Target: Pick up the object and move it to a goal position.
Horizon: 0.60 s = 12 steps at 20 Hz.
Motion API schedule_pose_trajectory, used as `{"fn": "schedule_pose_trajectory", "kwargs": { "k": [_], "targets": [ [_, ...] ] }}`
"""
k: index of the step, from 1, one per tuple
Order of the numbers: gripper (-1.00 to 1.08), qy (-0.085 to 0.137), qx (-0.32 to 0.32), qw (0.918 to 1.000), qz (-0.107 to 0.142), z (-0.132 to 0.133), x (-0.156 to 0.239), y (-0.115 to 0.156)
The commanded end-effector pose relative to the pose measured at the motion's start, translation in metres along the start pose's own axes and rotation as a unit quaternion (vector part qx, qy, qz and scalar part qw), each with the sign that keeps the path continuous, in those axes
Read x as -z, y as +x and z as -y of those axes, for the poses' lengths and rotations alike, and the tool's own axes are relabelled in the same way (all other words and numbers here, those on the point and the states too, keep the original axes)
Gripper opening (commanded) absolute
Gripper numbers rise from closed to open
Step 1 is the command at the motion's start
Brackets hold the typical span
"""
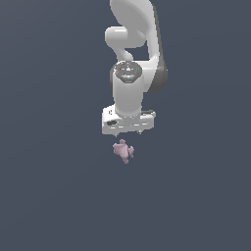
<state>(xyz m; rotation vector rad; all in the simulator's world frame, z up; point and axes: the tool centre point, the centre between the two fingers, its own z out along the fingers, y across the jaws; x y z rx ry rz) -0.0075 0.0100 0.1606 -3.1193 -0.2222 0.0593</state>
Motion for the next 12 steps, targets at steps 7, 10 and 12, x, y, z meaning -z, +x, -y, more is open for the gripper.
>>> {"fn": "schedule_pose_trajectory", "kwargs": {
  "k": [7,10,12],
  "targets": [
    [1.0,-0.004,0.084,0.9964,-0.004,-0.006,-0.011,0.006],
    [1.0,-0.006,0.125,0.9922,-0.005,-0.009,-0.016,0.009],
    [1.0,-0.007,0.151,0.9884,-0.007,-0.01,-0.02,0.011]
  ]
}}
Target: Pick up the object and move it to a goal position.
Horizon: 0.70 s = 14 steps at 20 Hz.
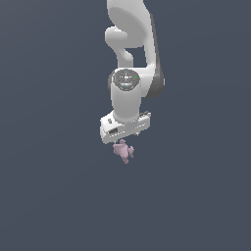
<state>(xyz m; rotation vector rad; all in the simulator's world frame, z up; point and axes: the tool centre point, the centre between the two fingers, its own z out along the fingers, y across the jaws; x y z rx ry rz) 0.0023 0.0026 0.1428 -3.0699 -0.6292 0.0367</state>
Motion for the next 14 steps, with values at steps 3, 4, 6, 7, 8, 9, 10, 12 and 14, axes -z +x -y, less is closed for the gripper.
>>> {"fn": "schedule_pose_trajectory", "kwargs": {
  "k": [3,4,6,7,8,9,10,12,14],
  "targets": [
    [1.0,-0.003,0.061,0.9981,-0.003,-0.005,-0.008,0.003],
    [1.0,-0.003,0.075,0.9972,-0.003,-0.006,-0.01,0.004],
    [1.0,-0.004,0.099,0.995,-0.004,-0.008,-0.013,0.005],
    [1.0,-0.005,0.111,0.9938,-0.005,-0.009,-0.015,0.005],
    [1.0,-0.005,0.121,0.9926,-0.006,-0.009,-0.016,0.006],
    [1.0,-0.005,0.131,0.9913,-0.006,-0.01,-0.017,0.006],
    [1.0,-0.006,0.14,0.9901,-0.006,-0.011,-0.019,0.007],
    [1.0,-0.006,0.157,0.9876,-0.007,-0.012,-0.021,0.007],
    [1.0,-0.007,0.17,0.9853,-0.008,-0.013,-0.023,0.008]
  ]
}}
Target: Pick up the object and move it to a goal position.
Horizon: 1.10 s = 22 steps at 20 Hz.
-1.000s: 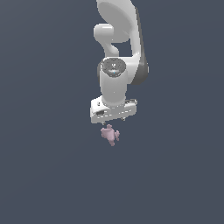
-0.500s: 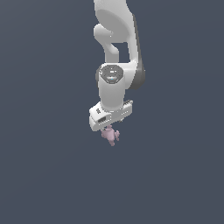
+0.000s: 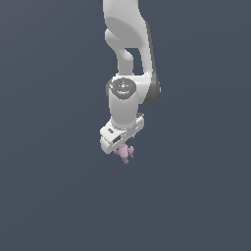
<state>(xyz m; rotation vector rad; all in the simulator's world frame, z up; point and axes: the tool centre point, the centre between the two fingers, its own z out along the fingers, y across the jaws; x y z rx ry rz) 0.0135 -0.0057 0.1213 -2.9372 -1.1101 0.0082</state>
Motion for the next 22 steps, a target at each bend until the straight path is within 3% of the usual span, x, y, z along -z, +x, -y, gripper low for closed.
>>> {"fn": "schedule_pose_trajectory", "kwargs": {
  "k": [1,13,22],
  "targets": [
    [1.0,-0.001,0.018,0.9998,-0.001,-0.001,-0.002,0.0],
    [1.0,-0.002,0.038,0.9993,-0.002,-0.003,-0.009,0.001],
    [1.0,-0.002,0.04,0.9992,-0.002,-0.002,-0.049,0.0]
  ]
}}
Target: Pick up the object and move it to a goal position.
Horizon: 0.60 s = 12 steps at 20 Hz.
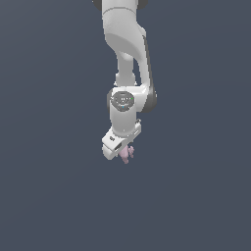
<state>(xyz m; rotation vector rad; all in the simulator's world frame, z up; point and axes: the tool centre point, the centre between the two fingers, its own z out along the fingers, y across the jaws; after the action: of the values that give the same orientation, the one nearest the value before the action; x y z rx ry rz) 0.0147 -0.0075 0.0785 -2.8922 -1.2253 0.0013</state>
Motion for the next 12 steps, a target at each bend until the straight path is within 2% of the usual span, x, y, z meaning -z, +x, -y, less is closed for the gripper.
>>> {"fn": "schedule_pose_trajectory", "kwargs": {
  "k": [1,5,6,12],
  "targets": [
    [1.0,0.0,0.0,1.0,0.0,-0.0002,-0.009,0.0001],
    [1.0,0.0,0.0,1.0,0.0,-0.0011,-0.0125,0.0008],
    [-1.0,0.0,0.0,1.0,0.0,-0.0011,-0.0125,0.0008],
    [-1.0,0.0,0.0,1.0,0.0,-0.0011,-0.0125,0.0008]
  ]
}}
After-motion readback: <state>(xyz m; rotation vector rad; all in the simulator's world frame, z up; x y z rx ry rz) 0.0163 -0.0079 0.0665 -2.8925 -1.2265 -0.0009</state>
